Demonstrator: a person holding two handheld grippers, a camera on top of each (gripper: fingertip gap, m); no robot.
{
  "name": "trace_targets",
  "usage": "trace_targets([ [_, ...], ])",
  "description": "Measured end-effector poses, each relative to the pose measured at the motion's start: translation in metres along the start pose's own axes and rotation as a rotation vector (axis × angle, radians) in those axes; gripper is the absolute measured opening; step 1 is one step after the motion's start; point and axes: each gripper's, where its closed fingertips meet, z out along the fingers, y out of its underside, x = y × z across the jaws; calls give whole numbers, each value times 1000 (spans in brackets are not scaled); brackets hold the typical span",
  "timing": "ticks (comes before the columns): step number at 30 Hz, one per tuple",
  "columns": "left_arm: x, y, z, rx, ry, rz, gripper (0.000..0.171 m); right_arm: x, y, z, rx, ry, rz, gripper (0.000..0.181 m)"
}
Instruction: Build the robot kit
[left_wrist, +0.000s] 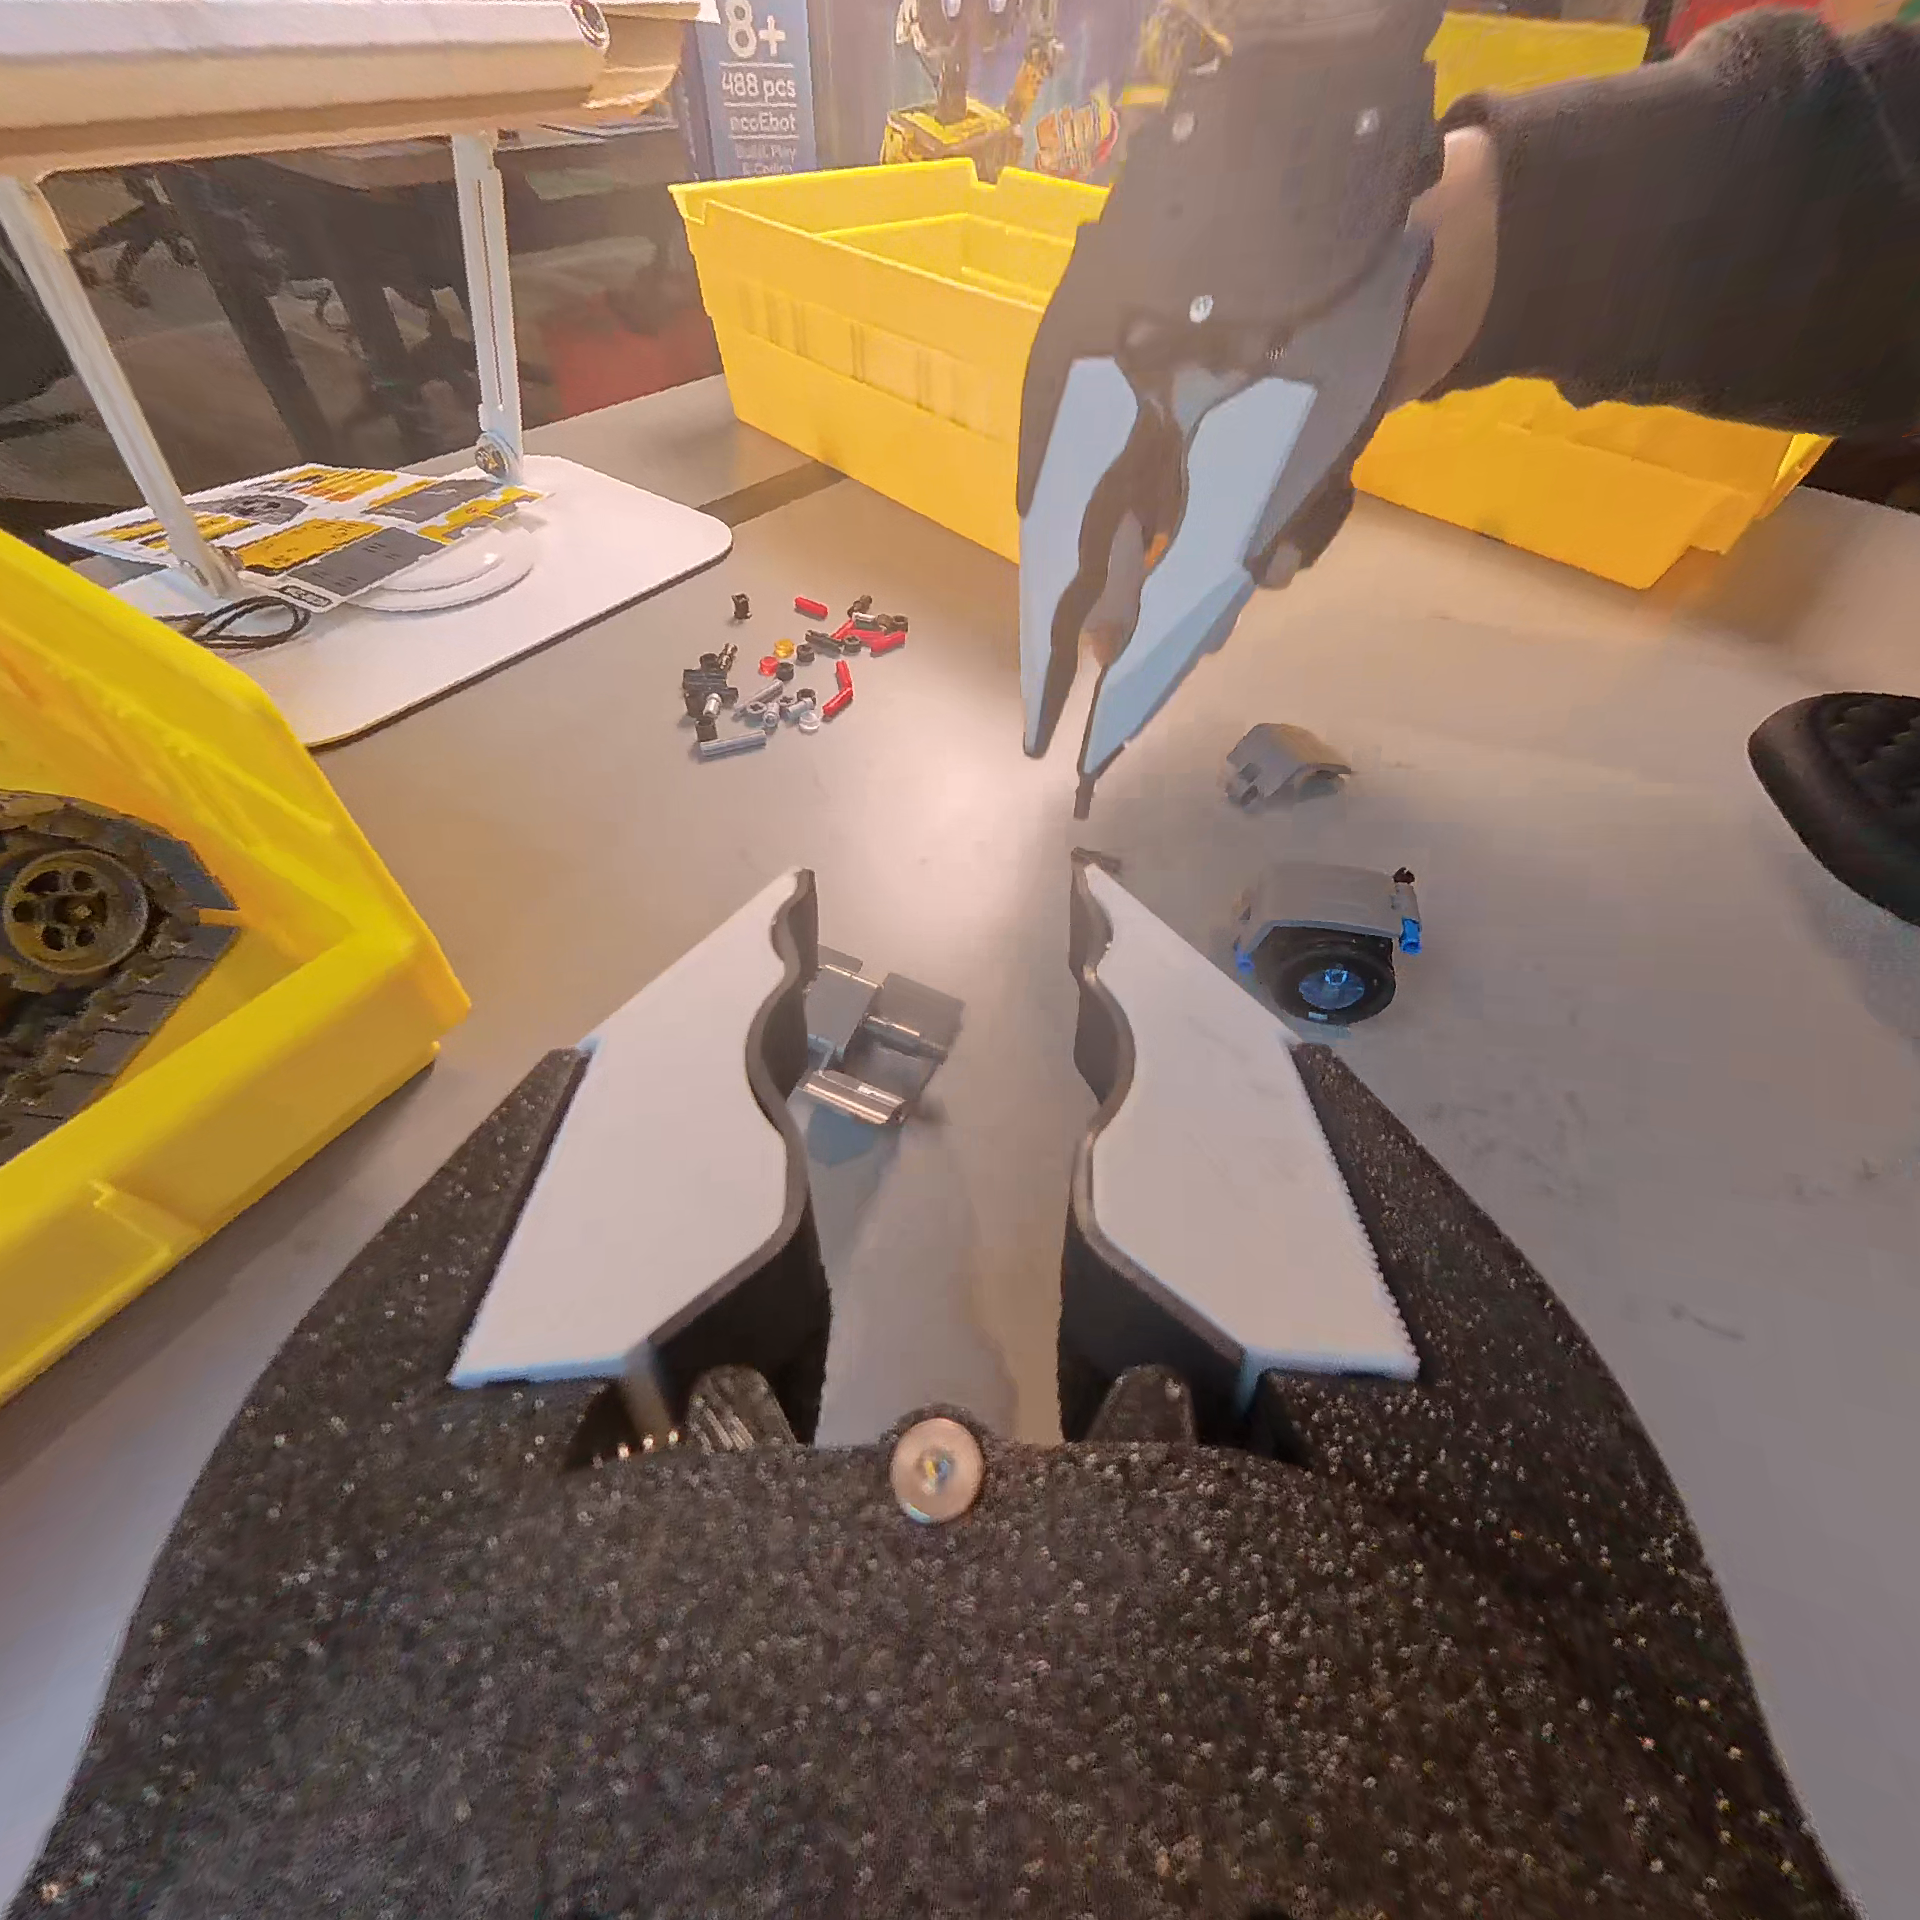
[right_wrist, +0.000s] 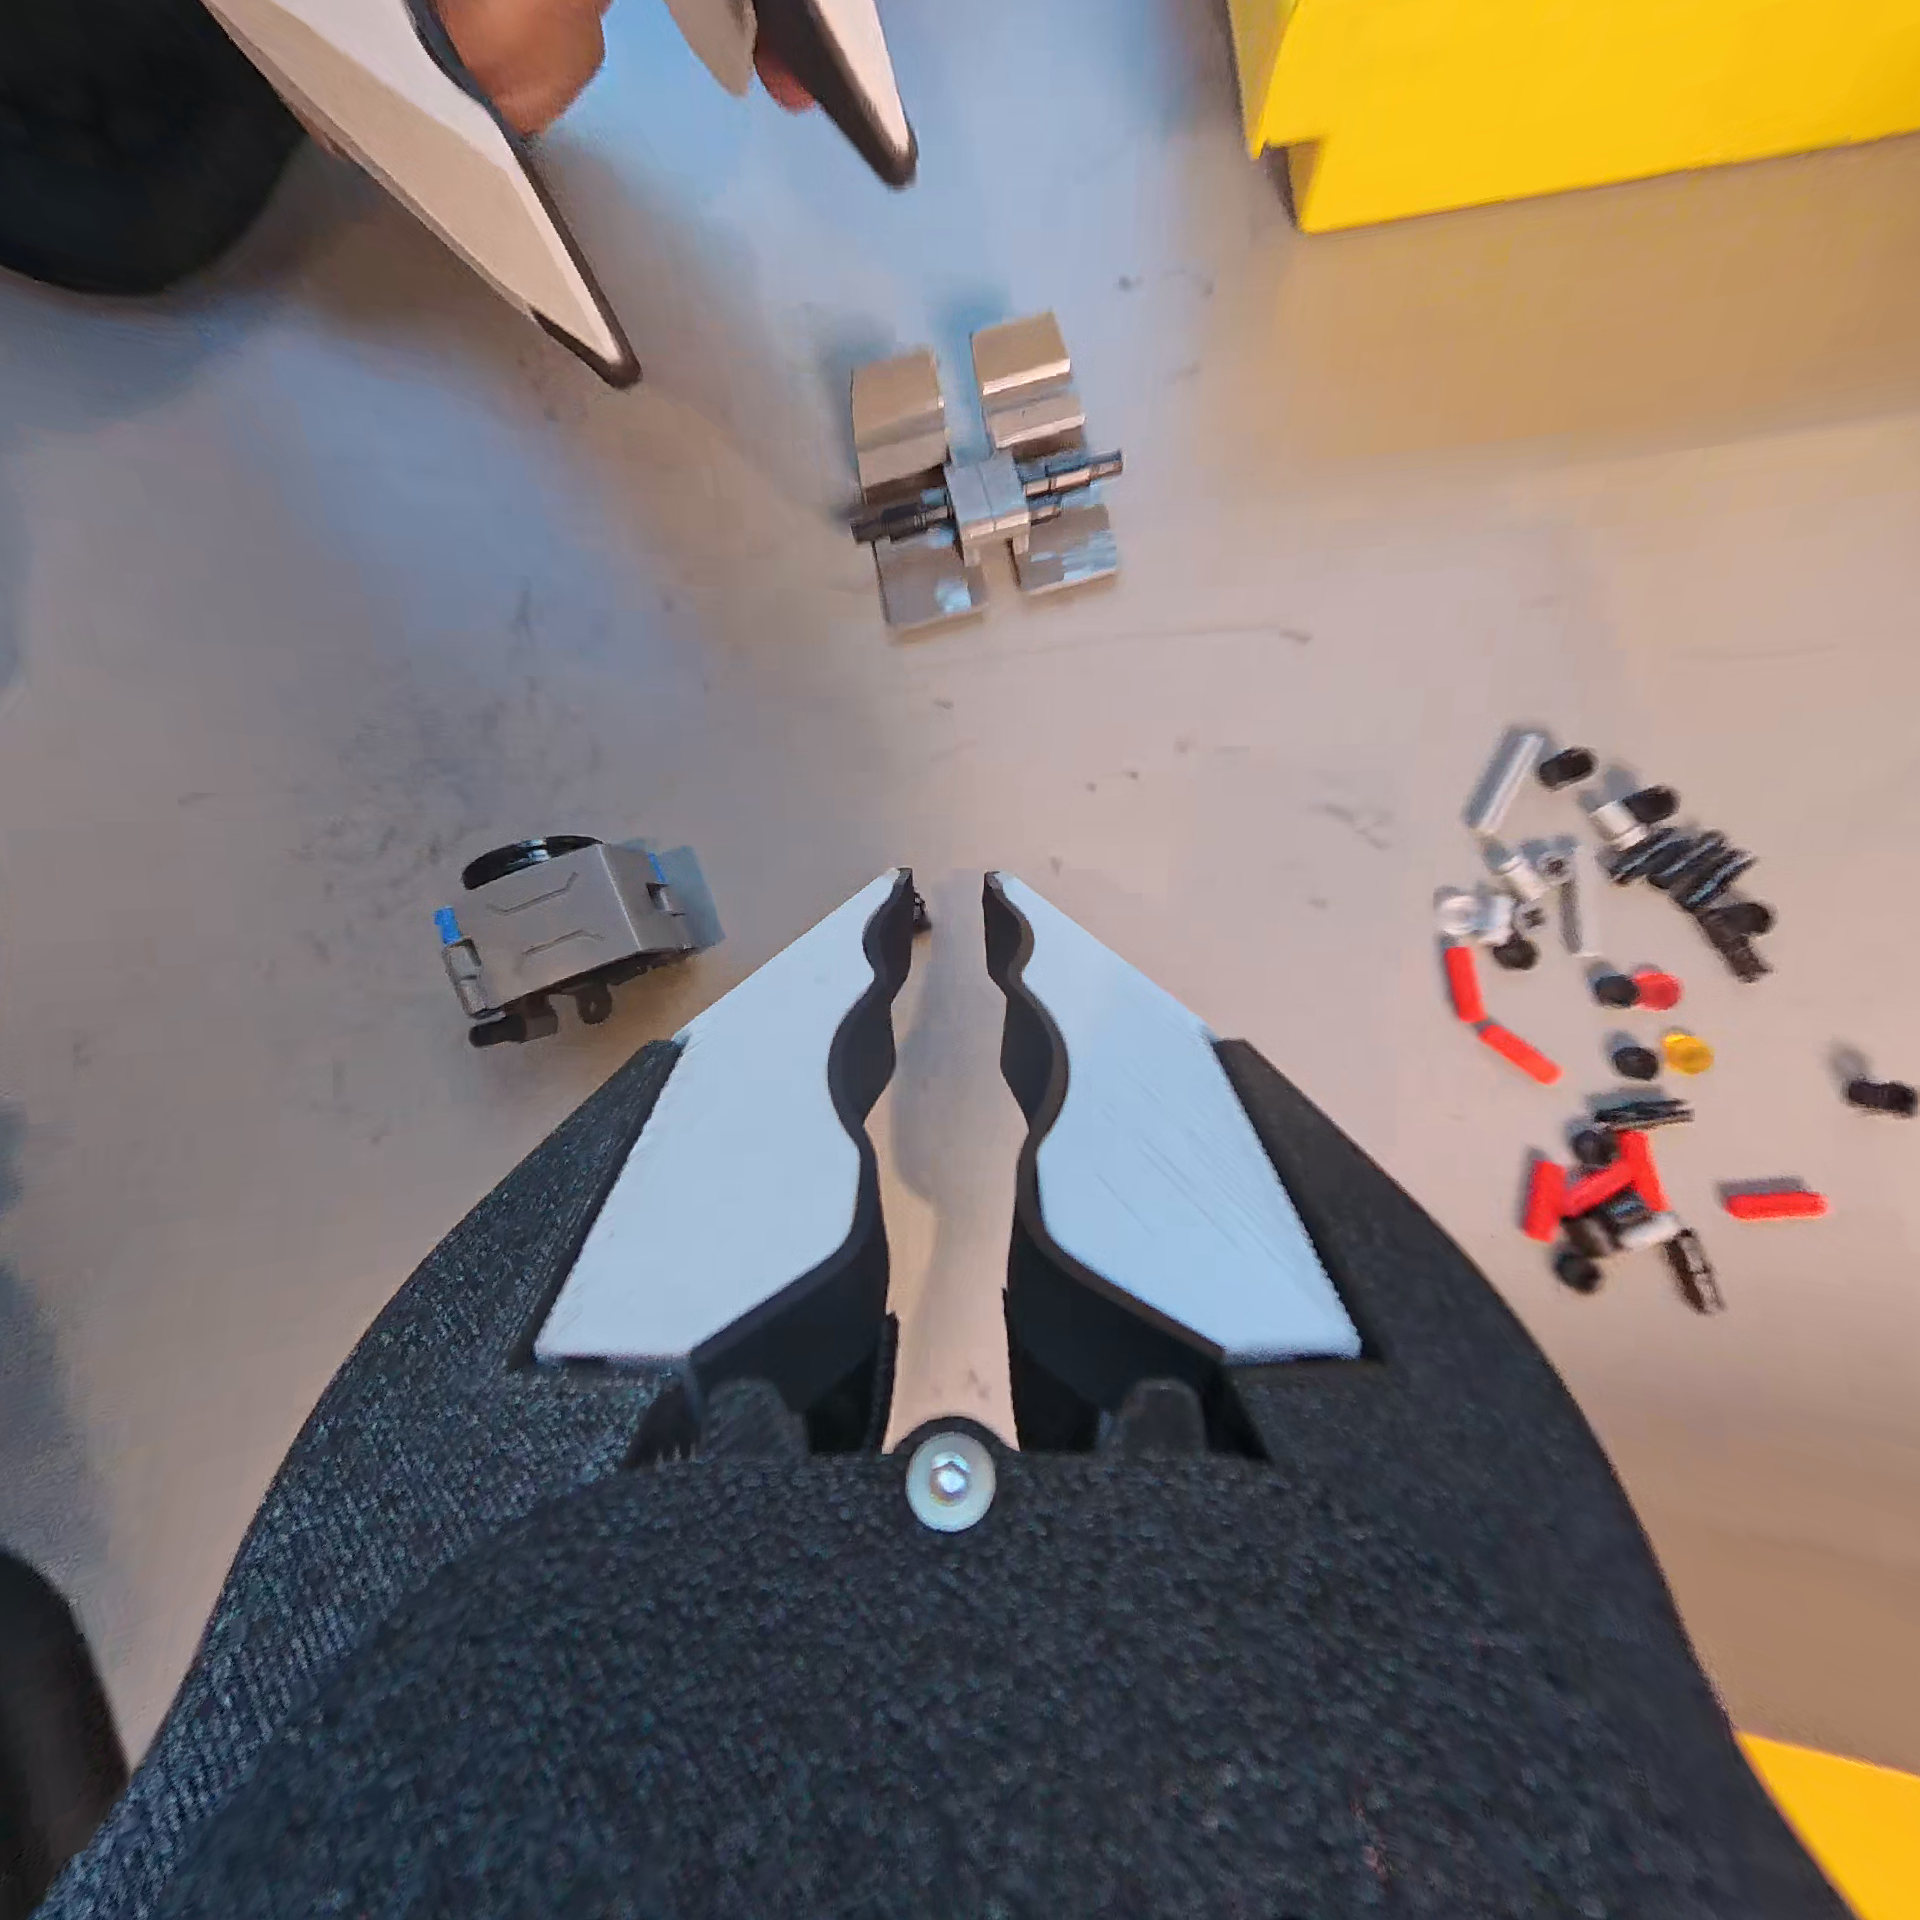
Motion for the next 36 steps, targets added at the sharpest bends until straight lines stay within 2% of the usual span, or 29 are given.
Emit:
trace_targets([
  [4,9,8,5,-41,19,37,47,-2,26,17,-58,72,-31,13],
  [8,13,12,8,-66,23,77,47,-4,24,10,-20,90,-32,17],
  [12,14,13,8,-70,25,79,47,-3,-2,-18,104,119,-18,18],
  [16,13,13,8,-72,24,75,47,-2,-27,-54,256,226,-10,18],
  [19,13,14,8,-74,23,77,47,-22,-32,-76,343,235,-1,18],
  [21,13,14,8,-78,23,80,47,-46,-12,-74,275,196,-14,19],
  [24,15,16,9,-90,19,97,46,-83,39,-51,85,116,-22,18],
  [27,16,19,11,-109,14,118,46,-102,79,-33,-30,88,9,19],
  [32,16,22,13,-128,-3,139,45,-107,101,-32,-34,113,51,21],
  [36,16,23,14,-135,-13,154,45,-106,103,-32,0,141,78,21],
])
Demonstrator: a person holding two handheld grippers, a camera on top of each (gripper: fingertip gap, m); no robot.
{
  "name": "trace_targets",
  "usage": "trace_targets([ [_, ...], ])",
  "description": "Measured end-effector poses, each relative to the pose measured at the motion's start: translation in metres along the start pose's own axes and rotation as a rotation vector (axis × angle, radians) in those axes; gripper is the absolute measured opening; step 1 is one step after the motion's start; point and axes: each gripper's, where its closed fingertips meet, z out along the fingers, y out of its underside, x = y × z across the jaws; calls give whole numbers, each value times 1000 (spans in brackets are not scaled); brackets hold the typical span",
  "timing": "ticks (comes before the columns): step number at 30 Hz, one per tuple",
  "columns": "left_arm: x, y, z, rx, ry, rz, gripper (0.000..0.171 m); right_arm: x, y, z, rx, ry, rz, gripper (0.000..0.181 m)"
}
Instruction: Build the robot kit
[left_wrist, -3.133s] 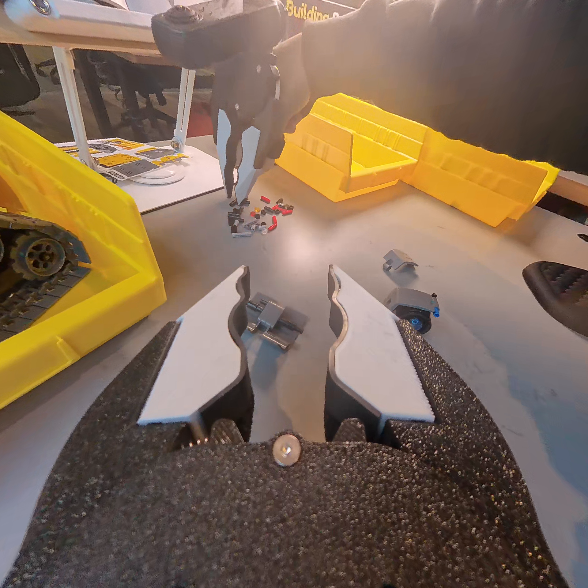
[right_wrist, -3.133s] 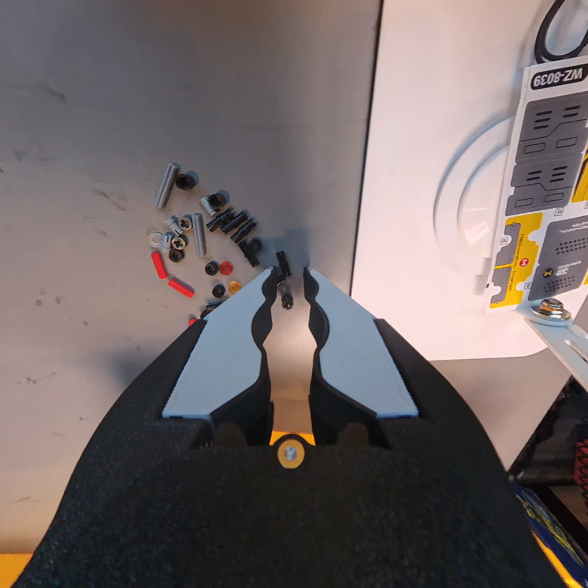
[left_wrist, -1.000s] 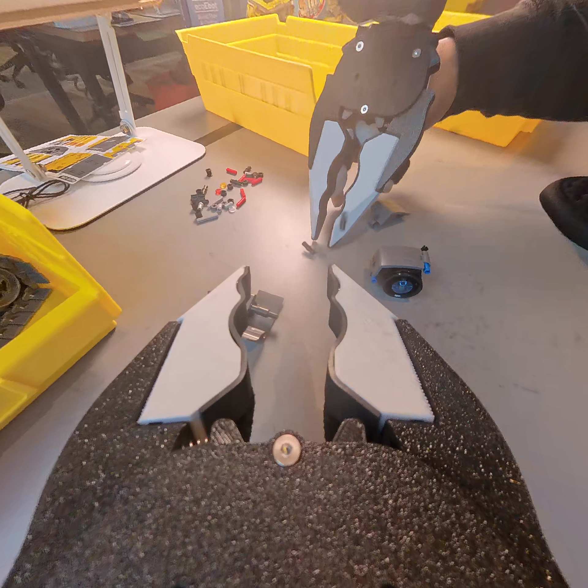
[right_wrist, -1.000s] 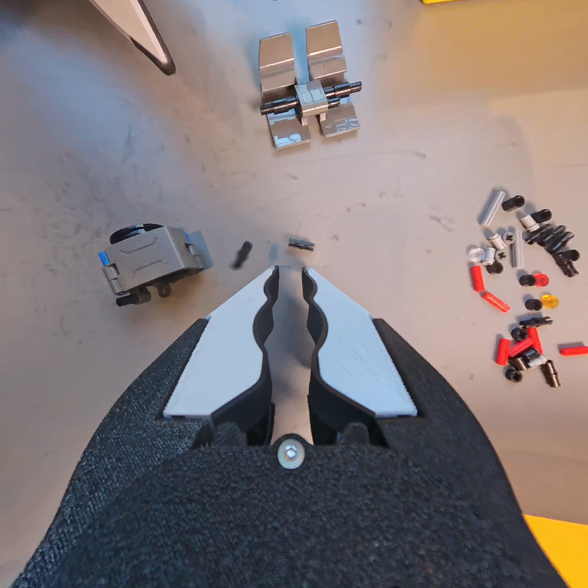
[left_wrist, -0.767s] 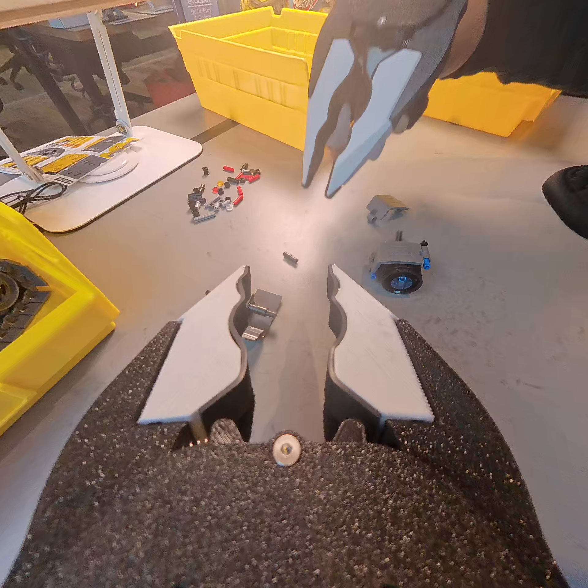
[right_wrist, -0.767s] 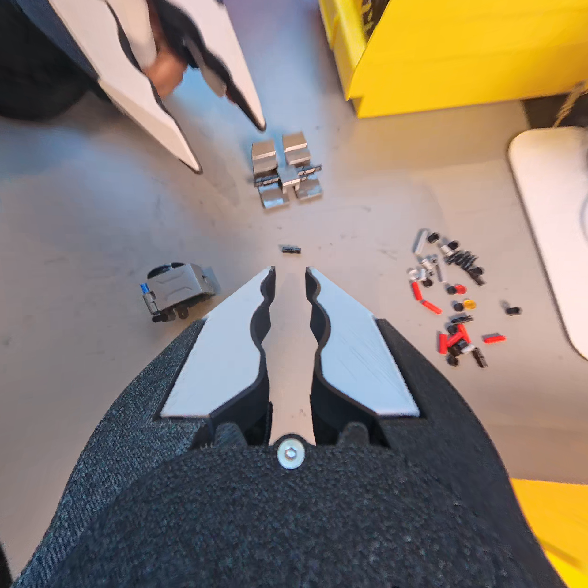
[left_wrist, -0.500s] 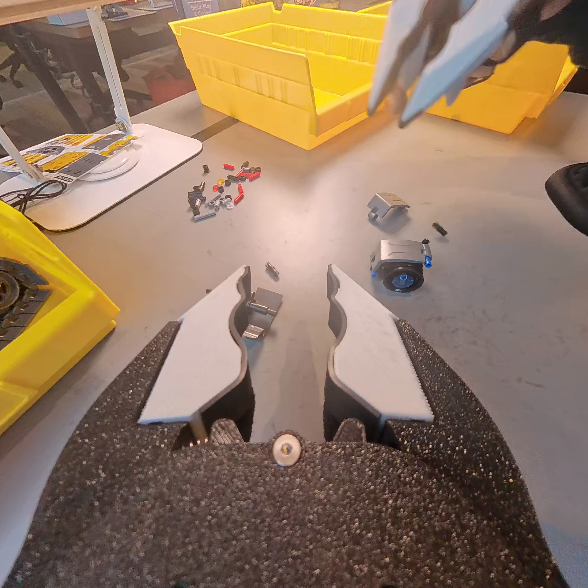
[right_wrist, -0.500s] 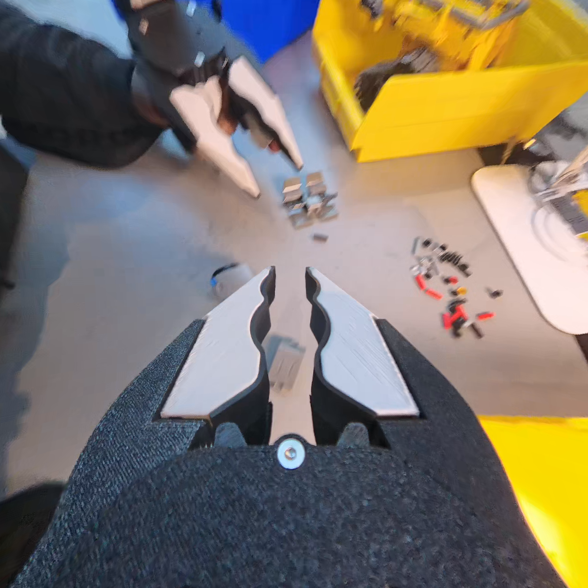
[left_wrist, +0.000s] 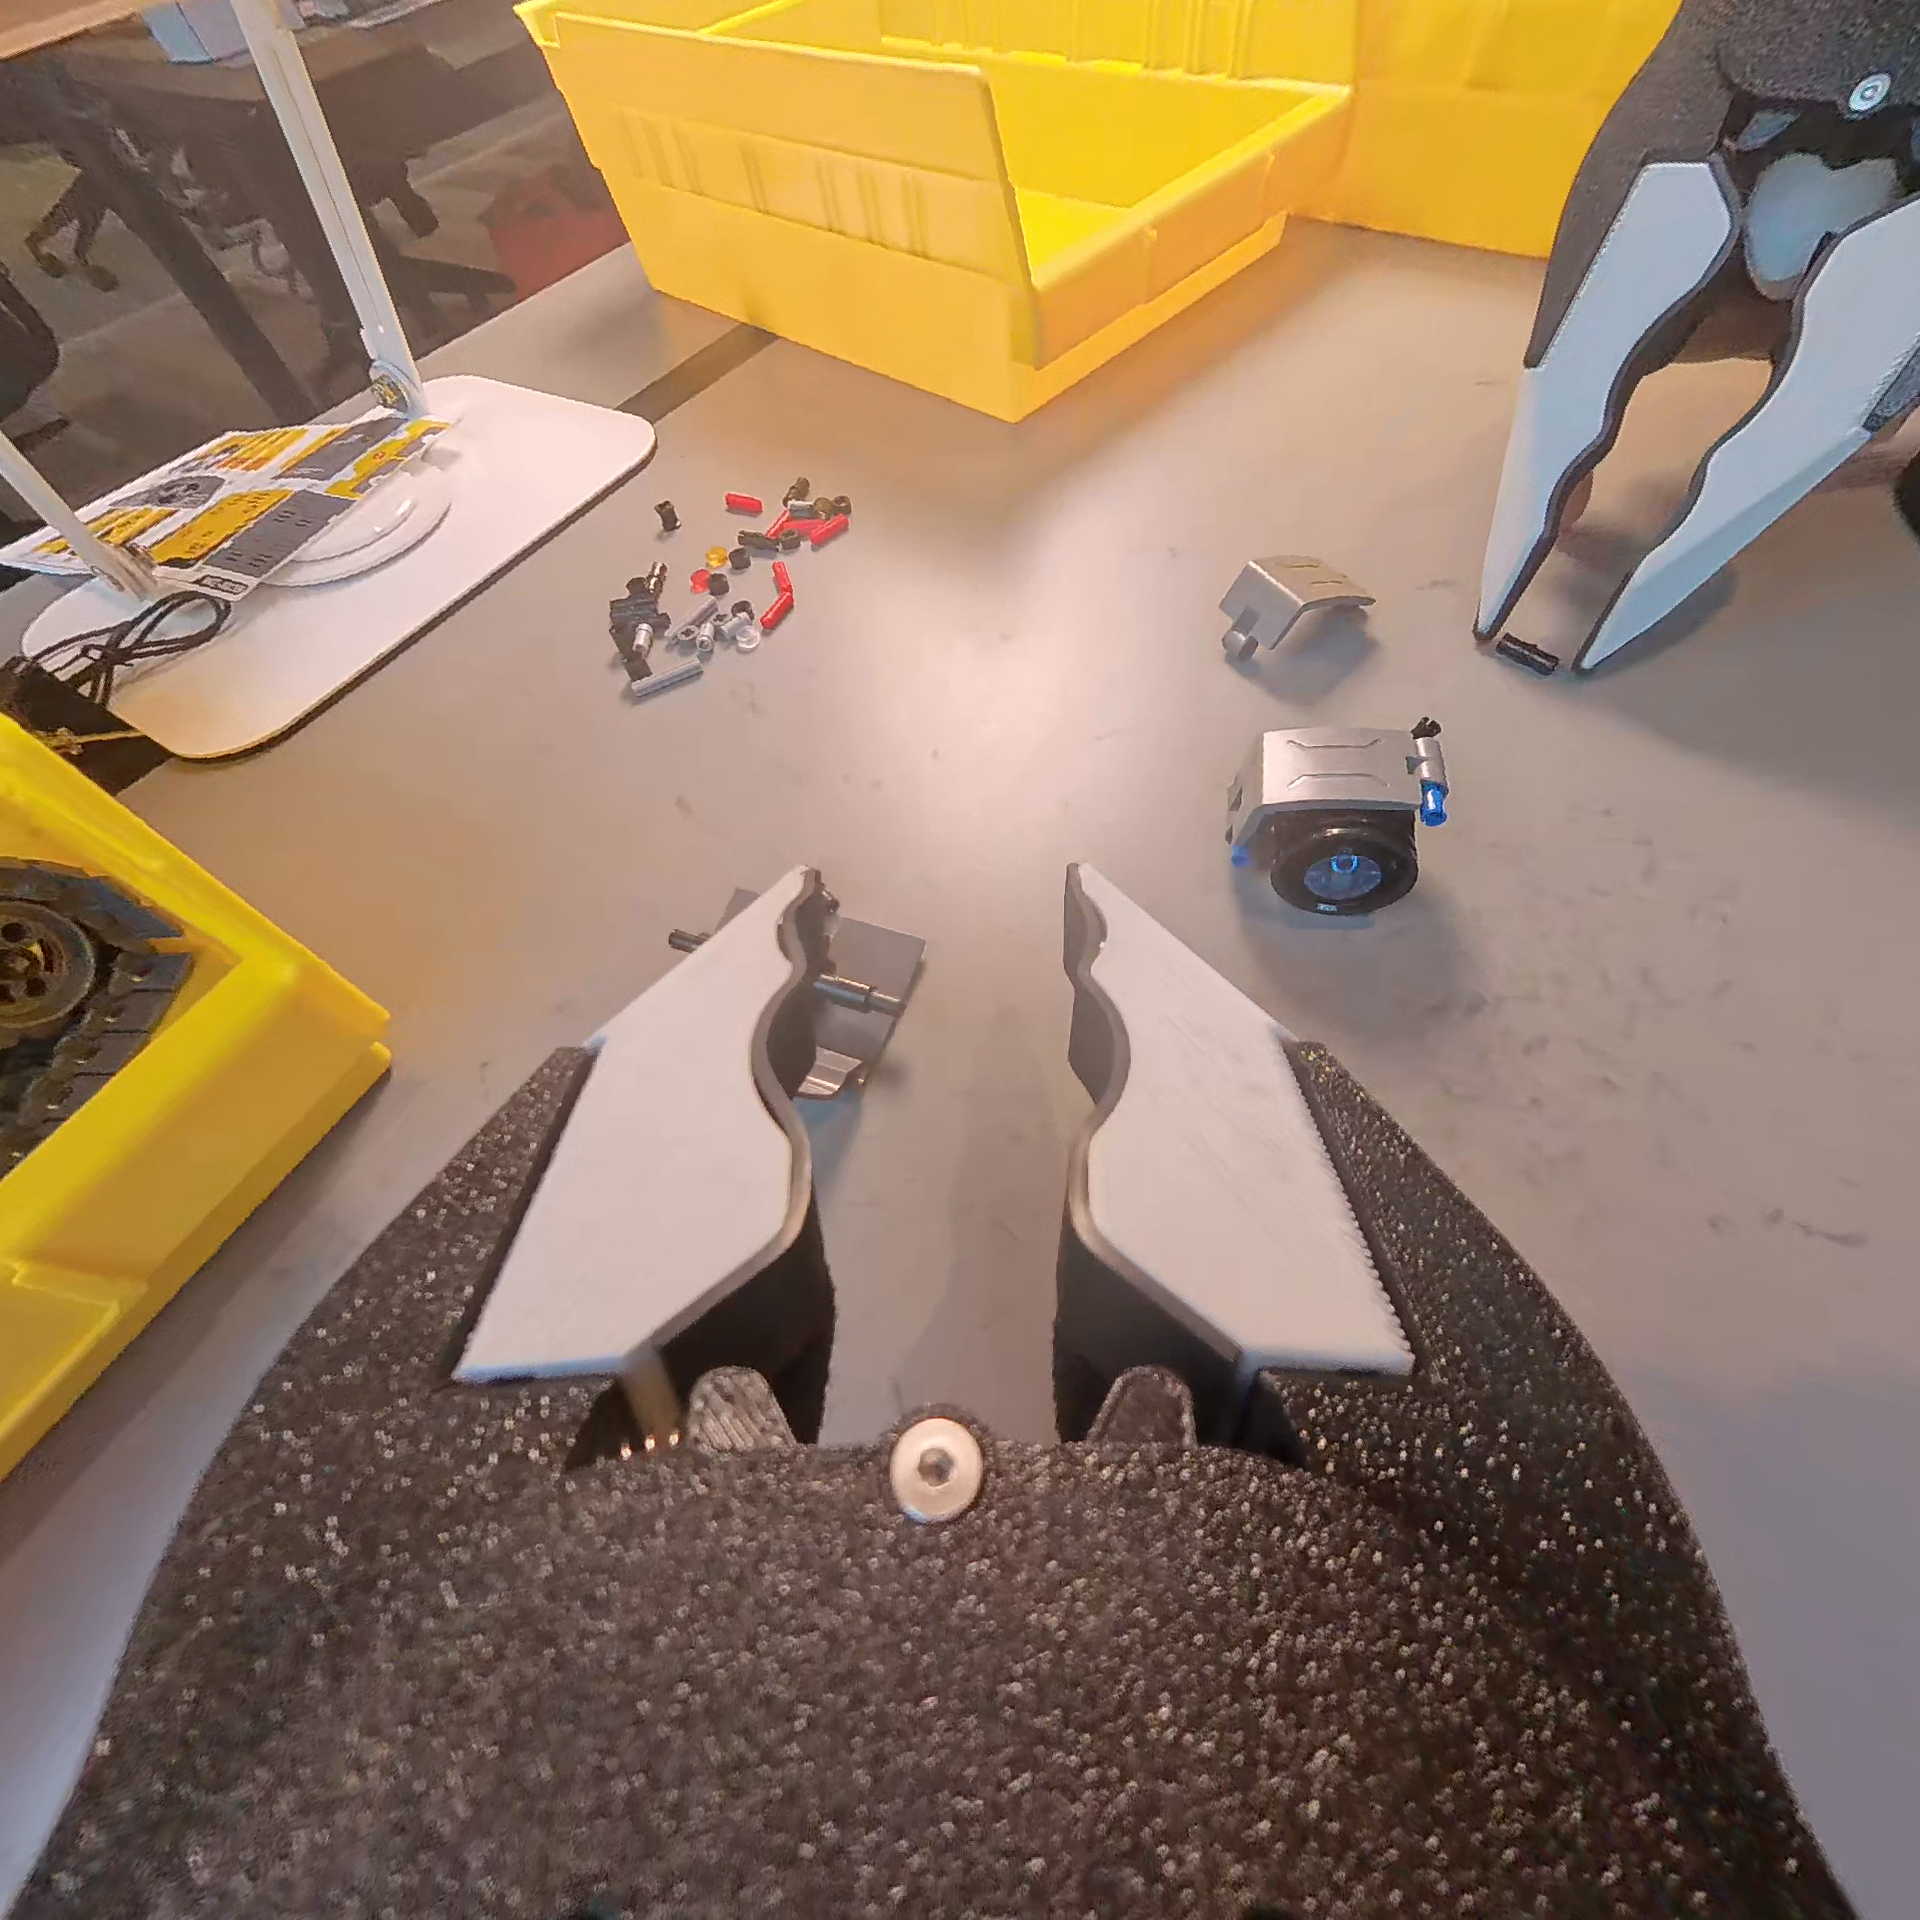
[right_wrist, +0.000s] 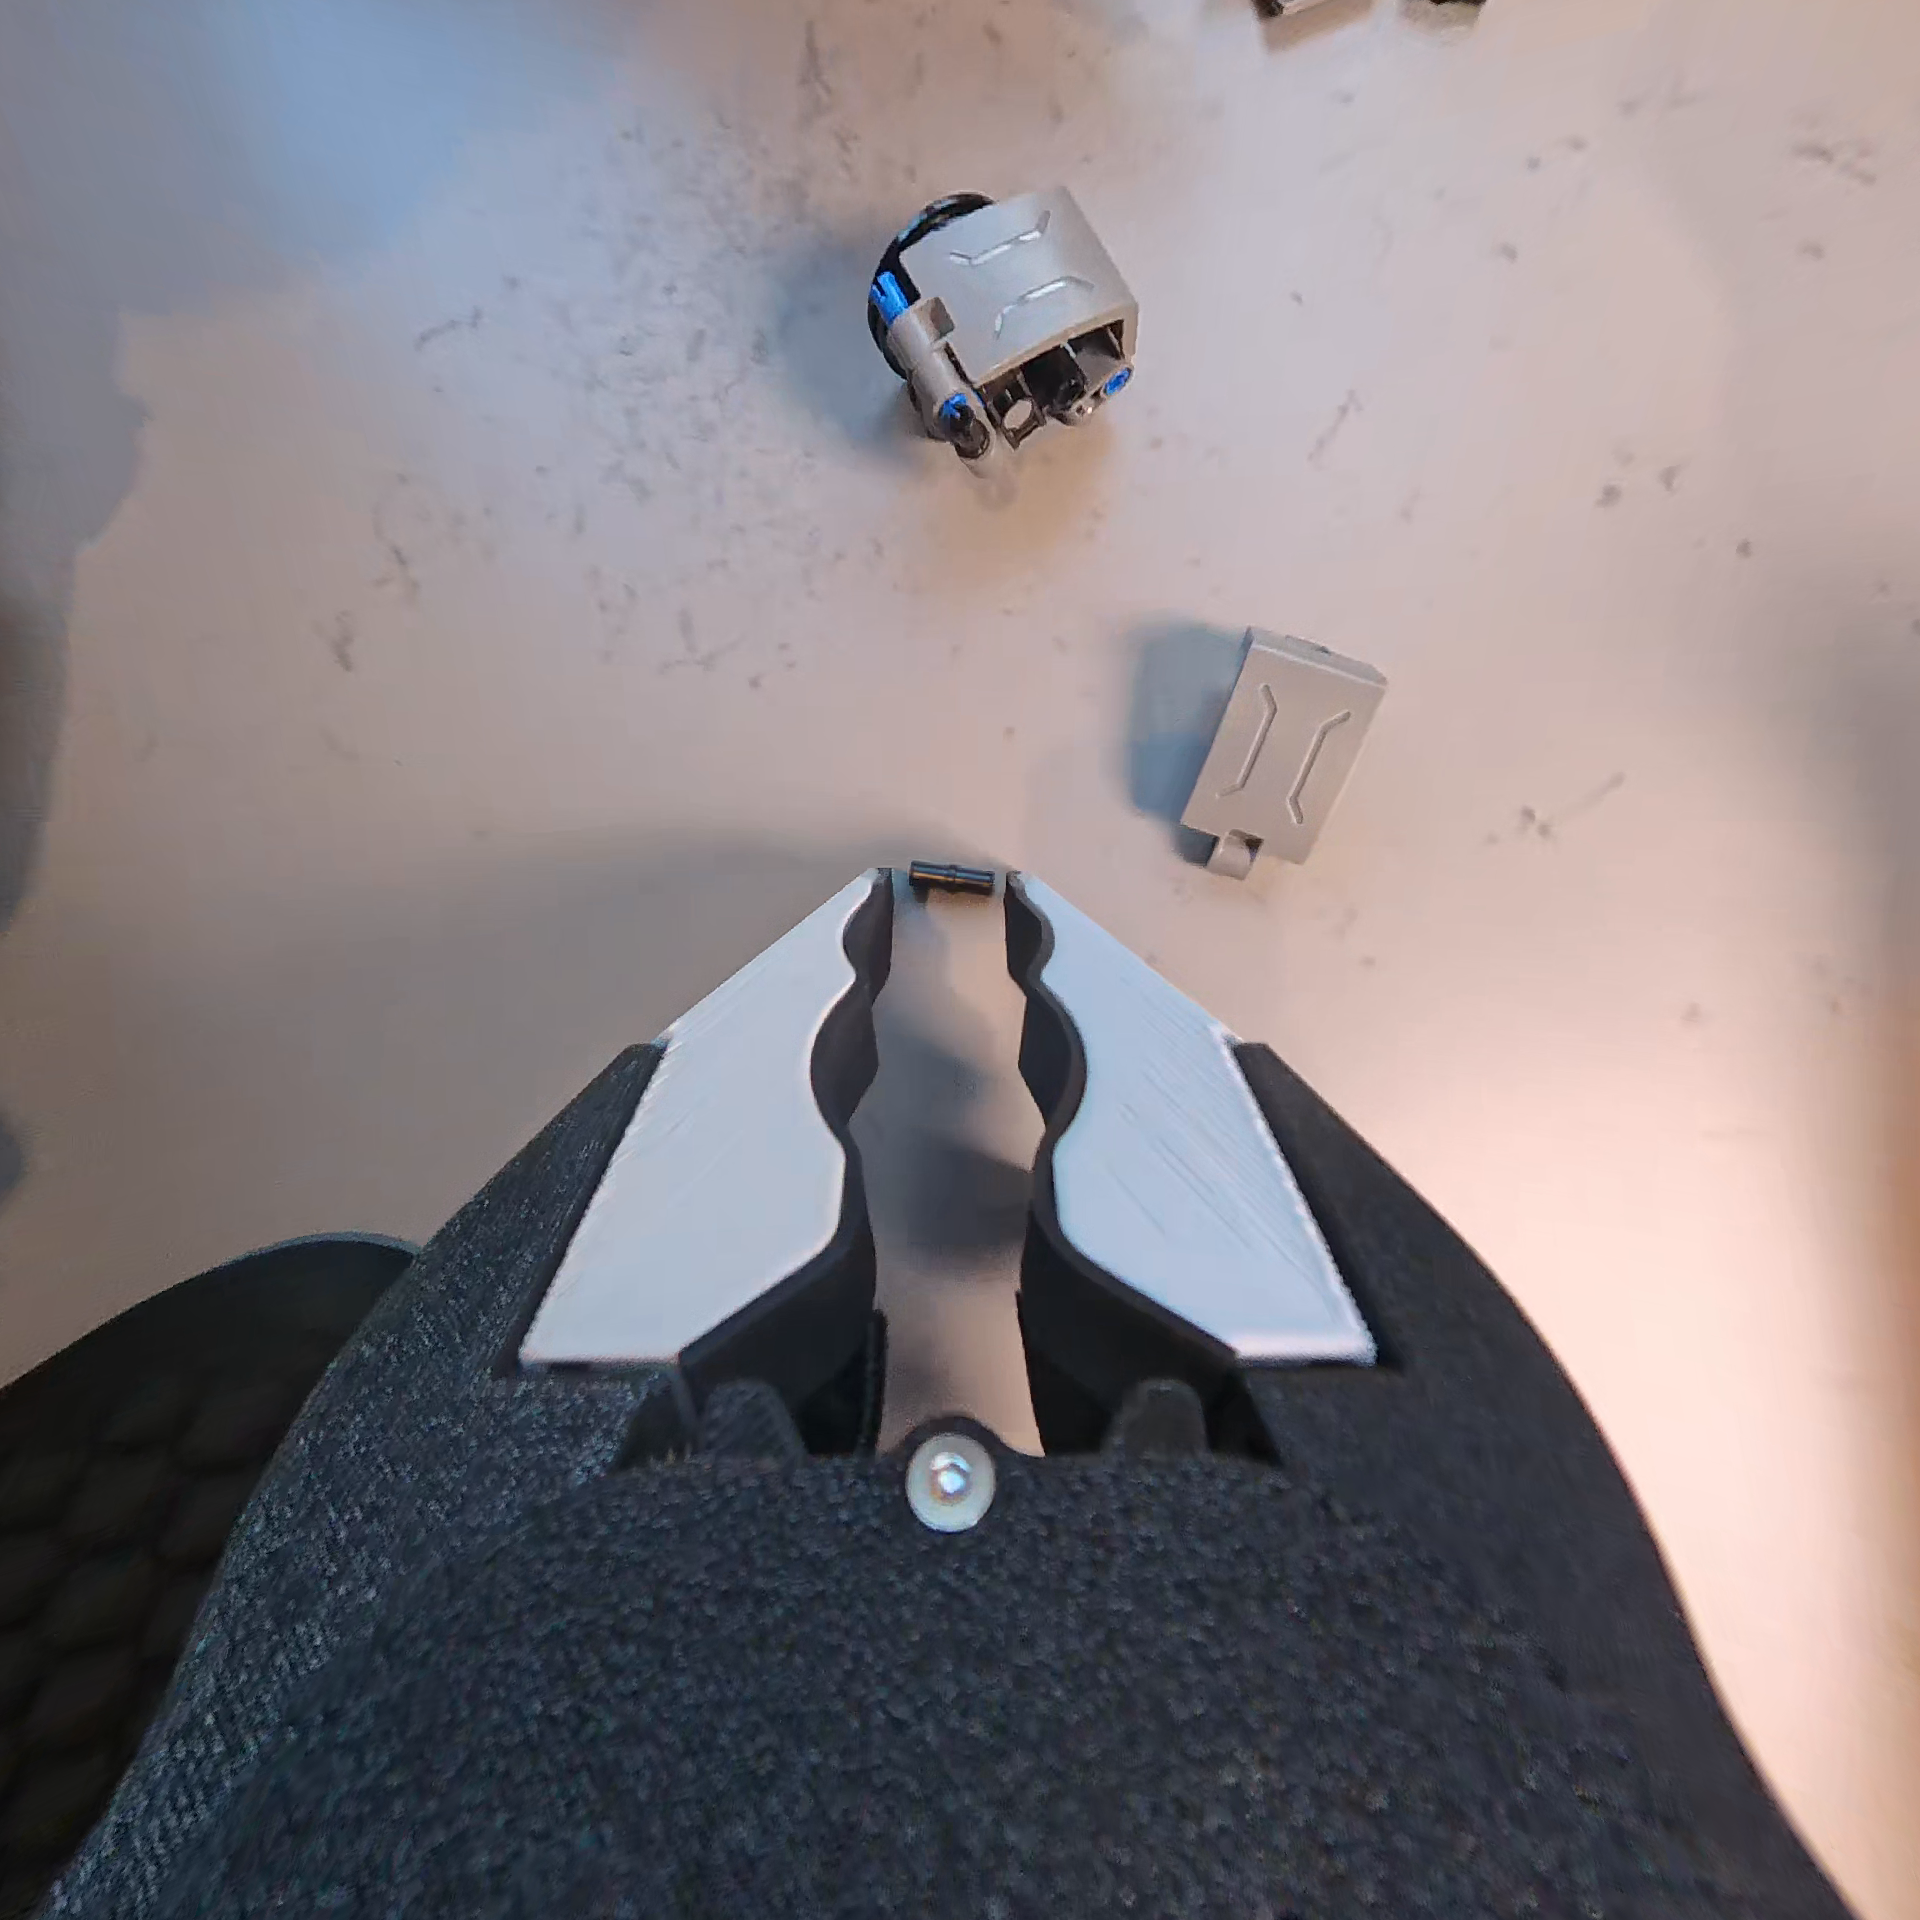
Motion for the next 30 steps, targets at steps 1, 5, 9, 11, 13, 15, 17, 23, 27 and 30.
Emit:
trace_targets([
  [1,0,1,0,-5,-2,6,45,0,-1,1,6,4,6,20],
  [5,2,2,2,-17,-4,24,45,1,-5,2,13,4,-2,15],
  [9,4,3,2,-19,0,38,45,26,-45,-5,110,15,-46,15],
  [11,4,4,3,-26,1,44,45,49,-72,1,126,23,-81,15],
  [13,3,4,3,-31,-9,49,45,71,-88,20,84,12,-119,16],
  [15,-2,8,2,-47,-36,61,45,85,-95,44,17,-27,-153,16],
  [17,-9,12,0,-65,-69,75,45,91,-96,60,-29,-66,-178,16],
  [23,-39,32,-5,-159,-156,77,42,91,-96,73,-66,-123,-211,19],
  [27,-47,47,-4,-232,-152,36,41,95,-109,68,-25,-128,-222,22],
  [30,-46,49,-3,-242,-130,64,31,99,-127,74,0,-138,-244,22],
])
